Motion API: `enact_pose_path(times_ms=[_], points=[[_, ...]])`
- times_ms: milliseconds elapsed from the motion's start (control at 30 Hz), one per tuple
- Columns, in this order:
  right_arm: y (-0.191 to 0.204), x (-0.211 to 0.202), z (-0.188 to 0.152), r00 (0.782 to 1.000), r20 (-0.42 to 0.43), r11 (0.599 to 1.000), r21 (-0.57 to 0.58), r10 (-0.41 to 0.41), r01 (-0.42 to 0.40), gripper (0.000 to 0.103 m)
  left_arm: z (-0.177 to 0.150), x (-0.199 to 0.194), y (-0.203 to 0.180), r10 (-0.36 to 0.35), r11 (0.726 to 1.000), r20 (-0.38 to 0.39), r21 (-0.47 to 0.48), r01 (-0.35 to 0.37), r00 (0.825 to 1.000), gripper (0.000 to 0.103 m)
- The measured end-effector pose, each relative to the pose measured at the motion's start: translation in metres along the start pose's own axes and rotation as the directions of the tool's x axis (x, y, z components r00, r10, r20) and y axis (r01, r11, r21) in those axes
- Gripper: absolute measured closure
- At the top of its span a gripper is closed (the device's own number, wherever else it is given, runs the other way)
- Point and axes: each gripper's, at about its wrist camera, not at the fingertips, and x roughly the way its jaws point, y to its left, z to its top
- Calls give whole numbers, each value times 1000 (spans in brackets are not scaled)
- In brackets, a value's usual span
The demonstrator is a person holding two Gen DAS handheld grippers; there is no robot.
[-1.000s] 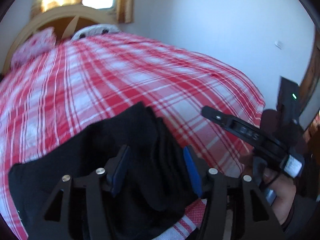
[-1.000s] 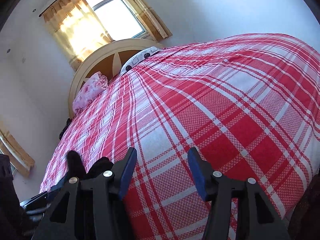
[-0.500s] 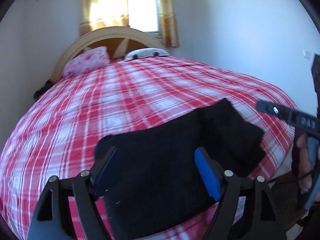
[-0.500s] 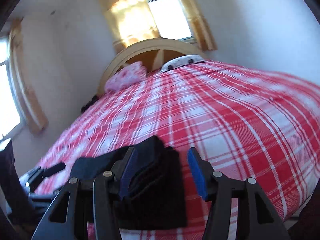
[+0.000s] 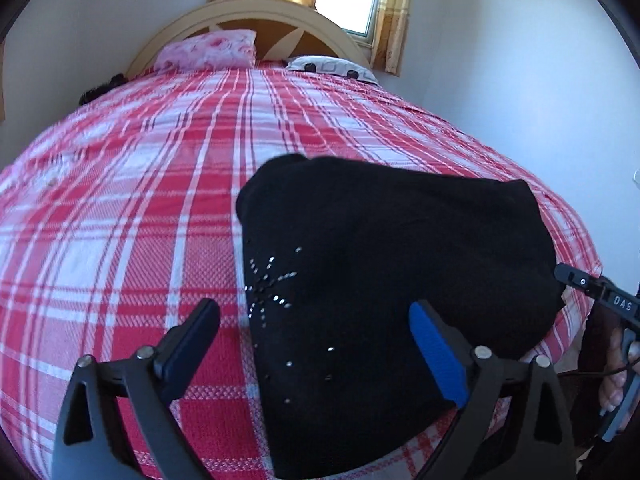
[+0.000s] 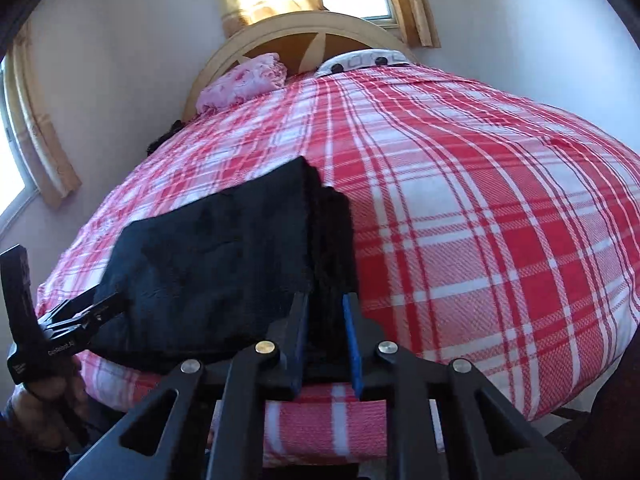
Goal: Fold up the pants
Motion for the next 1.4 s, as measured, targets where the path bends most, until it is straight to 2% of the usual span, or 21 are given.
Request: enact_pose_path(times_ms=[100, 233, 400, 467, 533, 567, 600, 633, 667, 700, 767, 800, 833, 867, 933, 1033, 1267, 1300, 1333, 1367, 1400], points=[[-1, 3, 1, 1000, -6, 1000, -26, -9, 8, 85, 0, -2, 0, 2, 1000, 8, -1, -2, 1000, 5], [4, -4, 3, 1000, -10, 998, -63, -25, 24, 103, 0, -10, 1, 10, 1000, 40, 9, -11, 999, 4], [-6, -5, -8, 997, -75, 999, -38, -7, 4, 103, -3, -10, 5, 3, 1000, 35, -2, -3, 999, 4], [-13, -13, -8, 999, -34, 1000, -8, -15, 15, 102, -3, -12, 5, -4, 1000, 43, -2, 4, 999, 4], [-17, -24, -2, 1000, 9, 998, 48, 29, -29, 100, -4, -14, 3, 7, 1000, 54, 11, -8, 999, 4], [-16, -28, 0, 999, 25, 998, 50, 25, -26, 97, -4, -15, 1, 11, 1000, 61, 21, -12, 998, 4], [-12, -31, 2, 999, 46, 999, 41, 27, -29, 81, -4, -15, 0, 14, 999, 62, 30, -16, 998, 4], [-7, -31, 5, 998, 51, 999, 28, 36, -38, 51, -4, -14, -1, 15, 999, 59, 36, -18, 998, 4], [-1, -28, 7, 997, 42, 998, 24, 59, -60, 41, -4, -14, -1, 15, 999, 55, 39, -17, 998, 4], [2, -25, 8, 996, 42, 996, 34, 84, -86, 38, -4, -13, -1, 12, 999, 54, 41, -15, 998, 4], [10, -17, 8, 993, 39, 993, 38, 110, -112, 38, -5, -12, 0, 11, 999, 47, 42, -13, 999, 4], [15, -12, 7, 996, 25, 996, 20, 90, -91, 42, -5, -11, 2, 11, 999, 43, 37, -13, 999, 4], [17, -7, 5, 998, 9, 998, 10, 63, -63, 63, -5, -10, 3, 9, 999, 39, 32, -11, 999, 4], [15, -2, 2, 999, -16, 999, 12, 46, -45, 74, -6, -10, 5, 6, 1000, 36, 27, -7, 999, 4], [9, -1, -4, 998, -29, 999, 25, 47, -46, 83, -8, -9, 8, 7, 1000, 34, 18, -8, 999, 1], [6, -9, -7, 998, -36, 998, 13, 59, -59, 92, -9, -8, 12, 1, 1000, 32, 5, -1, 1000, 0], [11, -8, -9, 998, -59, 998, -64, 11, -15, 92, -9, -8, 11, 4, 1000, 26, 16, -5, 1000, 0], [13, -10, -8, 998, -57, 997, -75, -1, -3, 83, -10, -9, 11, 10, 1000, 27, 19, -10, 1000, 0], [16, -14, -5, 997, -55, 996, -79, -47, 42, 69, -10, -9, 12, 14, 1000, 28, 22, -15, 1000, 0], [17, -17, -4, 996, -43, 993, -83, -84, 80, 65, -10, -8, 12, 17, 1000, 27, 25, -18, 999, 0], [20, -24, 0, 990, 4, 987, -88, -138, 137, 63, -10, -7, 12, 19, 999, 26, 27, -20, 999, 0]])
